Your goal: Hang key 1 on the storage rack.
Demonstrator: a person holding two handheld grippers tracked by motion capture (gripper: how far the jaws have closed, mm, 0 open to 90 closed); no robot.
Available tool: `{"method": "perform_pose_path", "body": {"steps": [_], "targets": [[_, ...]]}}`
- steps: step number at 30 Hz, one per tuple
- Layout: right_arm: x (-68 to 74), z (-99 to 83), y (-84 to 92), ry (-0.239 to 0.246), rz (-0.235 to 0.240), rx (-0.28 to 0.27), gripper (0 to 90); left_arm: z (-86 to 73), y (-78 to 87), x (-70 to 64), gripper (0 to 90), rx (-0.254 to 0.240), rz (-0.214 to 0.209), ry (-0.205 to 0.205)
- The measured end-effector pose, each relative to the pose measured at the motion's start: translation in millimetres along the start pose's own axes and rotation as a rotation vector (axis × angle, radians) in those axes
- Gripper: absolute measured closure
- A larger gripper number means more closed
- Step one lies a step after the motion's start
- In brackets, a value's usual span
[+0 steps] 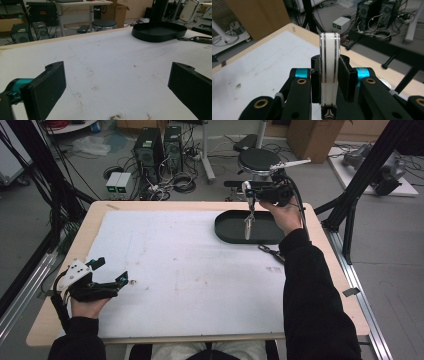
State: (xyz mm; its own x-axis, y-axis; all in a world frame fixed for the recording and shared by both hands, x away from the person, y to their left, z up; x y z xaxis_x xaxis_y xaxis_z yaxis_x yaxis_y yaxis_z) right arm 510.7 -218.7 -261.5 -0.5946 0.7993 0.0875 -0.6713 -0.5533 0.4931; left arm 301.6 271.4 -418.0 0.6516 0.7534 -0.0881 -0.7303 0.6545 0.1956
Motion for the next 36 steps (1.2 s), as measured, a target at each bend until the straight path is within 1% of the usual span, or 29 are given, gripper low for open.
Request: {"method": "perform_pose_path", "body": {"steps": [2, 4, 6, 8, 10, 14, 18, 19, 21, 22, 23, 25, 29, 30, 31, 32, 34, 35, 36], "targets": [[-5.7, 4.3, -0.2, -0.026, 0.005, -0.013, 74.7, 0.0, 0.2, 0.3, 2.0, -0.002, 0.000, 0.001], [-10.6, 8.2, 0.2, -0.040, -0.007, -0.015, 74.7, -0.3, 0.2, 0.9, 2.0, -0.001, 0.001, 0.005], [-14.7, 12.5, 0.3, -0.034, -0.025, -0.012, 74.7, -0.4, 0.0, 1.8, 2.0, 0.001, 0.000, 0.001], [-18.2, 17.0, 0.8, -0.033, -0.035, -0.025, 74.7, -0.6, -0.6, 2.0, 2.0, 0.002, -0.002, 0.004], [-21.7, 21.0, 0.4, -0.040, -0.030, -0.038, 74.7, -0.7, -0.8, 2.0, 2.0, 0.001, -0.003, 0.005], [-28.3, 27.4, -2.0, -0.031, -0.032, -0.051, 74.6, -0.6, -0.3, 2.3, 2.0, 0.002, -0.005, 0.000], [-35.6, 33.9, -4.6, -0.043, -0.030, -0.079, 74.6, -0.4, 0.0, 2.5, 2.0, -0.003, -0.004, 0.000], [-36.5, 35.2, -5.1, -0.051, -0.032, -0.072, 74.6, -0.5, -0.3, 2.6, 2.0, -0.004, -0.004, 0.003], [-39.3, 38.9, -7.0, -0.054, -0.043, -0.069, 74.6, -0.8, -1.4, 3.2, 2.0, -0.001, -0.004, 0.006], [-40.8, 40.9, -7.5, -0.047, -0.048, -0.073, 74.6, -1.1, -2.0, 3.2, 2.0, 0.001, -0.004, 0.006], [-40.6, 42.1, -7.4, -0.055, -0.046, -0.069, 74.6, -1.4, -2.6, 3.5, 2.0, 0.008, -0.006, 0.004], [-41.6, 44.3, -7.7, -0.038, -0.060, -0.087, 74.6, -1.6, -3.3, 3.1, 2.0, 0.010, -0.008, 0.004], [-46.9, 43.3, -9.2, -0.062, -0.083, -0.078, 74.6, -1.2, -2.7, 2.5, 2.0, 0.005, -0.008, 0.004], [-48.3, 43.3, -9.9, -0.063, -0.082, -0.085, 74.6, -1.2, -2.3, 2.4, 2.0, 0.005, -0.007, 0.002], [-48.4, 43.4, -10.1, -0.074, -0.080, -0.086, 74.6, -1.2, -1.9, 2.5, 2.0, 0.008, -0.007, 0.001], [-49.5, 44.4, -10.8, -0.068, -0.083, -0.097, 74.6, -1.3, -1.9, 2.5, 2.0, 0.008, -0.008, 0.000], [-50.5, 46.1, -12.0, -0.076, -0.085, -0.093, 74.6, -1.4, -1.7, 2.5, 2.0, 0.012, -0.008, 0.000], [-51.3, 47.7, -13.0, -0.069, -0.090, -0.096, 74.6, -1.4, -1.8, 2.6, 2.0, 0.010, -0.008, 0.000], [-51.4, 49.2, -13.3, -0.073, -0.092, -0.092, 74.6, -1.3, -1.8, 2.8, 2.0, 0.010, -0.007, -0.001]]}}
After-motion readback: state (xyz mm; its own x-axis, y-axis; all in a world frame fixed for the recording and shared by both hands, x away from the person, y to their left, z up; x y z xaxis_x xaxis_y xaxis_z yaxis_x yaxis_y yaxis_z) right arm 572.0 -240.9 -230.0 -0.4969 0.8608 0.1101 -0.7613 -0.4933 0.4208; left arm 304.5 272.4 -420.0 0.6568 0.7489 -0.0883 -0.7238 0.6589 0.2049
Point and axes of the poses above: each handheld gripper's, and its own axes: y roughly backward along the jaws, z roughly out of its top, x roughly to its left, the point moved 3 cm from there along -y, roughly forward along the jaws, and after that the axes turned 11 degrees about -z, right-handed, at the moved point
